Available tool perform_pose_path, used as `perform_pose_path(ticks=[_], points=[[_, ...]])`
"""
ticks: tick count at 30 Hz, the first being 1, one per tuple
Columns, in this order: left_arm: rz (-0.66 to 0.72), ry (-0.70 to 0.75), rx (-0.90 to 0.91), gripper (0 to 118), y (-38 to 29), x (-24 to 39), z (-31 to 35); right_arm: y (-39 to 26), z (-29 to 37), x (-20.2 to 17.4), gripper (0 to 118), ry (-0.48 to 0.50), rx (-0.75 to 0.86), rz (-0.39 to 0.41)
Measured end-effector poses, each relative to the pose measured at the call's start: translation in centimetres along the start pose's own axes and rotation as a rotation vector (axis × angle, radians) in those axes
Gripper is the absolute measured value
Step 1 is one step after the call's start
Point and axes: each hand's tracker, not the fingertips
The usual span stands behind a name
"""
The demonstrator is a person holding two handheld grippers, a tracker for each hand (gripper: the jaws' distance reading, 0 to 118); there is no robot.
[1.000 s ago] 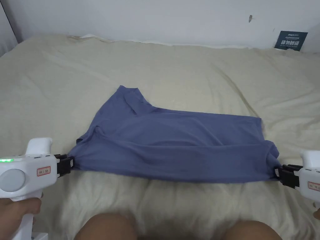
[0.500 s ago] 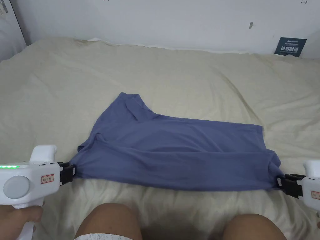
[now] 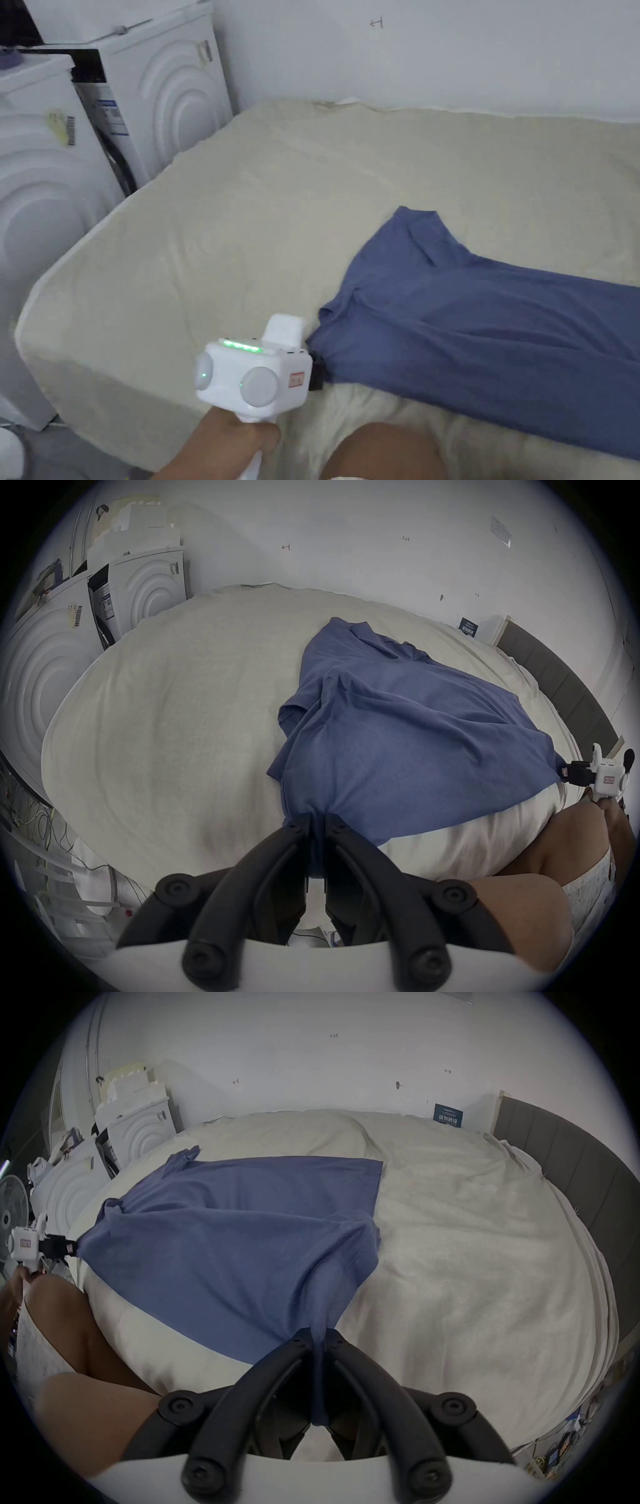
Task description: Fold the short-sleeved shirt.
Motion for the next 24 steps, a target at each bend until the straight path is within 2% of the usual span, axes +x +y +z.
perform_pose_path(ticks=[2, 3, 4, 5, 6, 9, 12, 14, 16, 17, 18, 19, 20, 22, 24], points=[[-0.027, 0.028, 0.005, 42, -0.4, 0.0, -0.2, -0.1, -0.4, 0.3, 9, 0.006, -0.015, -0.02], [-0.03, 0.029, 0.0, 55, -0.6, -0.1, -0.3, -0.1, -0.2, 0.4, 19, -0.002, -0.015, -0.025], [-0.033, 0.033, -0.007, 62, -0.9, 0.3, 0.1, -0.3, -0.3, 0.5, 49, -0.012, -0.018, -0.029], [-0.041, 0.04, -0.009, 62, -1.3, 0.3, 0.2, -0.5, -0.3, 0.6, 72, -0.011, -0.019, -0.03], [-0.068, 0.065, -0.003, 62, -1.7, 0.1, 0.4, -0.8, -0.2, 0.8, 81, -0.005, -0.014, -0.027], [-0.09, 0.117, 0.041, 62, -2.4, -1.1, 2.5, -1.0, 1.9, 1.4, 80, -0.019, 0.009, -0.011], [-0.17, 0.173, 0.1, 62, -2.2, -2.3, 5.1, -1.1, 5.0, 2.7, 80, -0.033, 0.081, 0.019], [-0.197, 0.172, 0.127, 62, -1.5, -2.3, 6.7, -0.7, 6.6, 3.2, 88, -0.047, 0.093, 0.038], [-0.215, 0.177, 0.149, 61, -0.3, -1.3, 8.5, -0.2, 8.5, 2.6, 86, -0.047, 0.109, 0.056], [-0.219, 0.175, 0.168, 53, 0.2, -0.9, 8.8, 0.0, 8.9, 2.5, 78, -0.047, 0.125, 0.066], [-0.228, 0.161, 0.211, 36, 0.8, -0.2, 9.1, 0.2, 9.3, 2.1, 61, -0.058, 0.153, 0.073], [-0.228, 0.153, 0.229, 9, 1.4, 0.9, 9.4, 0.5, 9.3, 1.7, 20, -0.081, 0.186, 0.088], [-0.23, 0.15, 0.231, 5, 2.1, 2.0, 9.8, 0.7, 9.3, 1.3, 0, -0.092, 0.21, 0.089], [-0.25, 0.126, 0.219, 2, 3.4, 3.8, 9.2, 1.9, 9.2, 1.1, 0, -0.016, 0.207, 0.049], [-0.263, 0.072, 0.255, 0, 4.3, 5.1, 8.7, 3.2, 8.8, 0.0, 0, -0.043, 0.21, 0.064]])
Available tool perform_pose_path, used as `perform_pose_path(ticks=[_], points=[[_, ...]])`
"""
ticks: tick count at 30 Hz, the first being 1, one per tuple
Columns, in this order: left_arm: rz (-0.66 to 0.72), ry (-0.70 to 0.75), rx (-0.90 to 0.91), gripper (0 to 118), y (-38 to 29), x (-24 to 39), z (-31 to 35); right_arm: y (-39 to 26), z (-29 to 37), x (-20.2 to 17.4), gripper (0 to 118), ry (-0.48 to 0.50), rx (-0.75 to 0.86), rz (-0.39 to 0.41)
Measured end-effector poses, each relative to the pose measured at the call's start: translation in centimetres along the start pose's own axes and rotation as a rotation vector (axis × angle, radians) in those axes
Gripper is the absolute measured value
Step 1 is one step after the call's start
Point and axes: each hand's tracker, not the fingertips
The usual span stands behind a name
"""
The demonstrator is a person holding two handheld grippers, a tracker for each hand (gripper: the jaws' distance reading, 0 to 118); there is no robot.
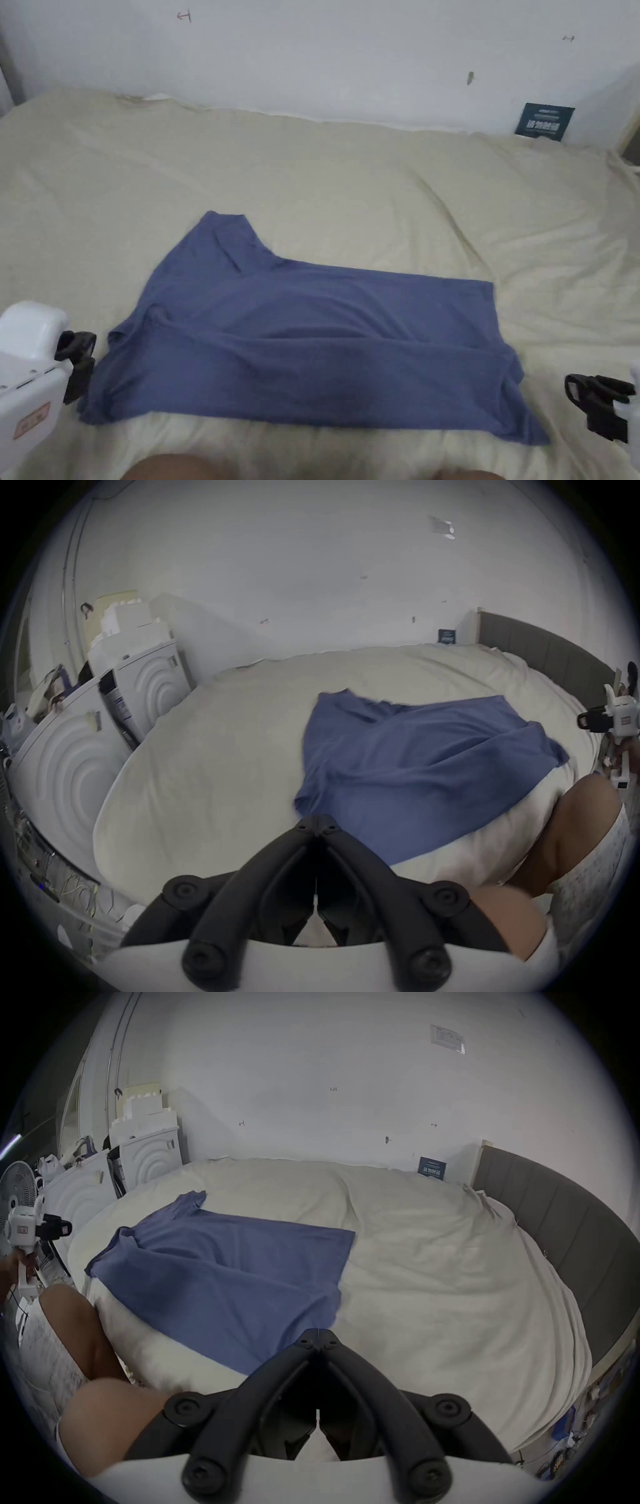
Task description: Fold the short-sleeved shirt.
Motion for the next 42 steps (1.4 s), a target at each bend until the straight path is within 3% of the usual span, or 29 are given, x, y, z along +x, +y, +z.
perform_pose_path(ticks=[9, 19, 20, 21, 22, 23, 24, 26, 29, 31, 42], points=[[0.065, -0.101, -0.048, 0, 2.9, 2.2, -6.6, 6.0, -8.6, -0.3, 0, 0.06, -0.017, 0.02], [0.086, -0.103, -0.081, 0, 3.4, -0.4, -13.1, 11.2, -22.4, 7.0, 0, 0.081, -0.143, 0.067], [0.092, -0.099, -0.08, 0, 3.7, 0.4, -12.6, 11.5, -23.2, 7.5, 5, 0.073, -0.153, 0.077], [0.097, -0.1, -0.081, 0, 3.8, 0.2, -13.0, 11.7, -24.0, 8.0, 23, 0.083, -0.168, 0.088], [0.099, -0.098, -0.083, 0, 4.0, 0.0, -13.5, 11.8, -24.9, 8.6, 59, 0.121, -0.219, 0.089], [0.101, -0.093, -0.083, 0, 4.1, -0.1, -13.9, 11.8, -25.6, 9.0, 68, 0.139, -0.24, 0.084], [0.106, -0.092, -0.083, 0, 4.5, 0.0, -14.1, 12.0, -26.3, 9.1, 62, 0.128, -0.266, 0.107], [0.121, -0.097, -0.084, 0, 4.7, -0.1, -14.8, 12.1, -27.0, 8.9, 63, 0.098, -0.232, 0.205], [0.128, -0.098, -0.086, 0, 4.9, -0.1, -15.9, 12.7, -27.9, 8.4, 63, 0.139, -0.281, 0.174], [0.137, -0.104, -0.089, 0, 5.0, 0.3, -16.4, 12.3, -29.0, 8.4, 63, 0.168, -0.295, 0.203], [0.137, -0.116, -0.106, 0, 4.6, 0.5, -17.4, 11.6, -29.8, 8.6, 59, 0.163, -0.341, 0.175]])
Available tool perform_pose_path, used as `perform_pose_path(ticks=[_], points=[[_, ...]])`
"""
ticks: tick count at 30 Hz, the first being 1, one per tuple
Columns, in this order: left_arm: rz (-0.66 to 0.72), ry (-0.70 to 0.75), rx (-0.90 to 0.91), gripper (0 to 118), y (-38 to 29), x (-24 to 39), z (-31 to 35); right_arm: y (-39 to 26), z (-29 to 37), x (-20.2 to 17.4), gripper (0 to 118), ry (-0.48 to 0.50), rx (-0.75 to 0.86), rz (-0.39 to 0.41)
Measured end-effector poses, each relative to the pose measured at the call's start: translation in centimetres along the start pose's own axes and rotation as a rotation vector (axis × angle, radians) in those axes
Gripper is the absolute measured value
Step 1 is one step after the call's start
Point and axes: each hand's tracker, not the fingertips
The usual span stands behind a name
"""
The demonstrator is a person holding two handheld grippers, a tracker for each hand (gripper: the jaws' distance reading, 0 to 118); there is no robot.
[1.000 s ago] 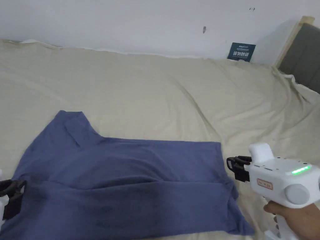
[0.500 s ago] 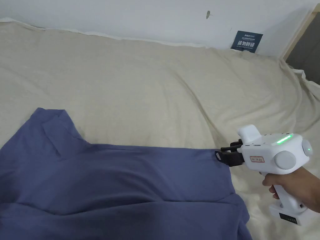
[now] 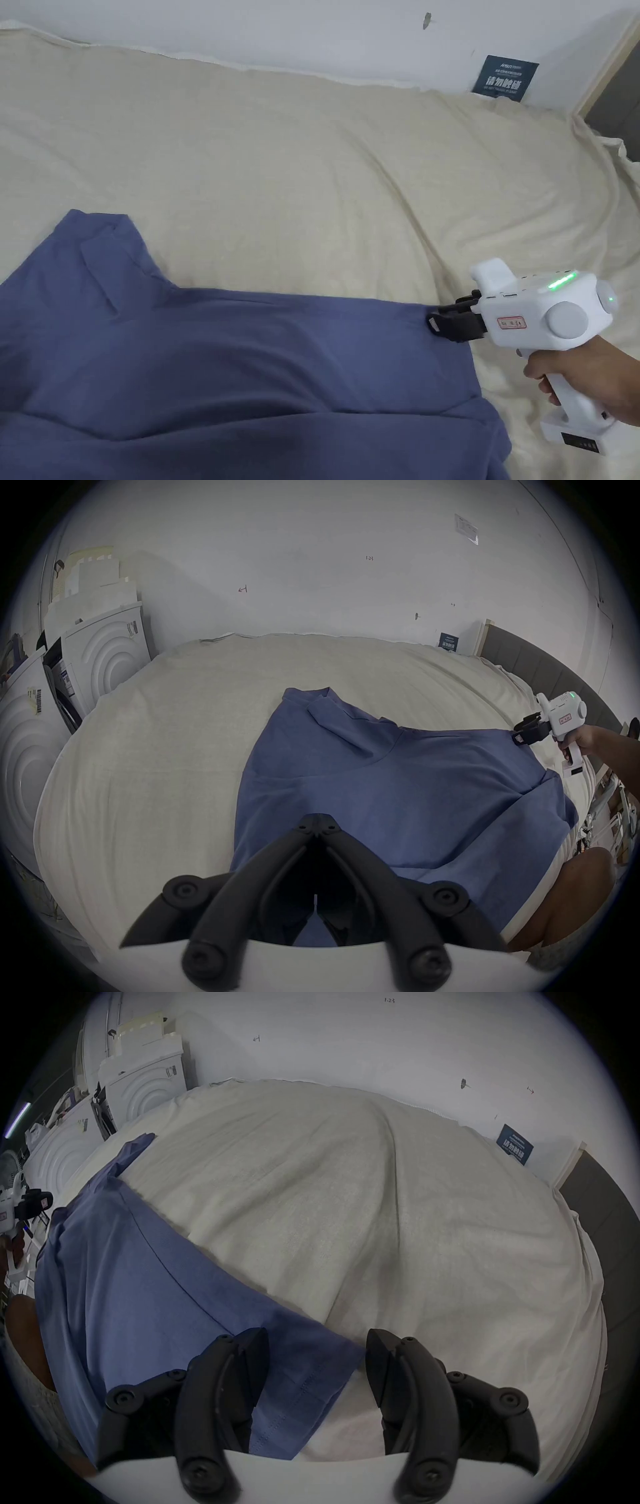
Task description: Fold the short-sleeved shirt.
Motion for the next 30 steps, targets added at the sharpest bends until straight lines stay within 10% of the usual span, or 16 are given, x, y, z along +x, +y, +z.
perform_pose_path(ticks=[7, 14, 30], points=[[0.011, -0.003, -0.01, 0, -0.1, -0.1, 0.2, -0.2, 1.2, -1.8, 10, -0.019, 0.029, 0.07], [0.011, 0.002, -0.016, 0, 0.0, -0.3, 0.3, -1.0, 2.6, -3.1, 7, -0.09, 0.1, 0.183], [-0.025, 0.029, -0.031, 0, 4.9, -3.3, -3.9, -1.3, 5.4, -7.2, 5, -0.031, 0.161, 0.14]])
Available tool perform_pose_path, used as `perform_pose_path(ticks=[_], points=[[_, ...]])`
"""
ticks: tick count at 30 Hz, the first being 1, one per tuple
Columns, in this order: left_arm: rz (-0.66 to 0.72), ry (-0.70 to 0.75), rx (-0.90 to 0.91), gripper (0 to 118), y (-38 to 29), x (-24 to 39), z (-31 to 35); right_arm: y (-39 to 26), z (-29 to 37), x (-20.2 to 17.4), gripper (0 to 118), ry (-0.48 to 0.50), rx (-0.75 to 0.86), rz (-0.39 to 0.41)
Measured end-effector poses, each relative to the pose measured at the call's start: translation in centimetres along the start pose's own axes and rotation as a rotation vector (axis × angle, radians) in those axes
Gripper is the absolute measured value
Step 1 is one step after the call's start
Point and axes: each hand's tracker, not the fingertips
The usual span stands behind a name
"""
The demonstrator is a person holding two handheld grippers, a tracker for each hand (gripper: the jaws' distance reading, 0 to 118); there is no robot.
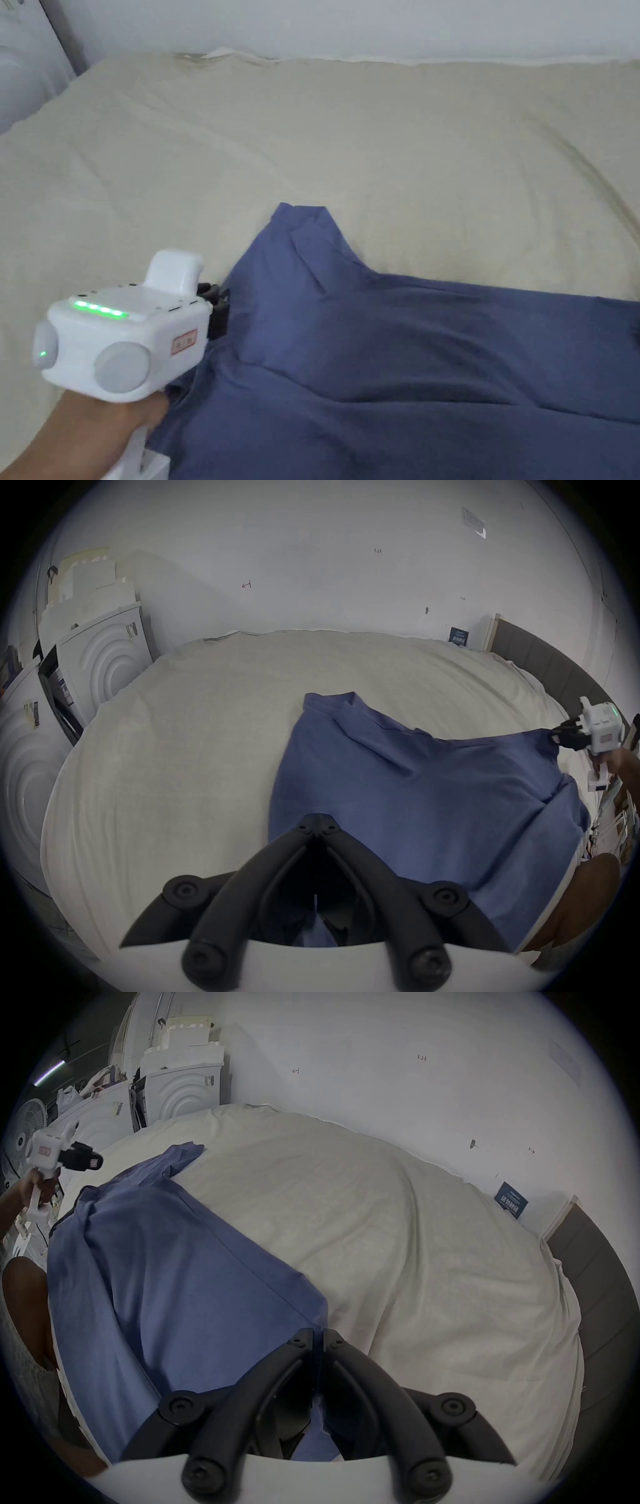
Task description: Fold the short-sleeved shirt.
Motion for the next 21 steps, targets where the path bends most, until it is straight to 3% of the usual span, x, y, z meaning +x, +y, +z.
perform_pose_path(ticks=[4, 7, 8, 10, 14, 21], points=[[0.034, -0.015, -0.034, 0, 2.3, -2.4, -4.9, -0.2, -0.4, 0.2, 5, 0.001, -0.01, -0.02], [0.088, -0.103, -0.078, 2, 3.7, -3.8, -8.0, -0.1, -0.5, 0.3, 5, -0.01, -0.014, -0.025], [0.082, -0.11, -0.082, 22, 4.3, -3.9, -8.8, 0.0, -0.5, 0.4, 5, -0.01, -0.016, -0.028], [0.085, -0.109, -0.161, 98, 5.3, -4.1, -10.8, 0.2, -0.6, 0.6, 5, -0.015, -0.019, -0.034], [0.078, -0.143, -0.182, 102, 6.7, -3.6, -13.0, 0.7, -0.3, 0.7, 5, -0.024, -0.024, -0.034], [0.037, -0.078, -0.244, 102, 6.7, -2.8, -15.9, 0.1, -0.7, 1.4, 5, -0.03, -0.031, -0.039]])
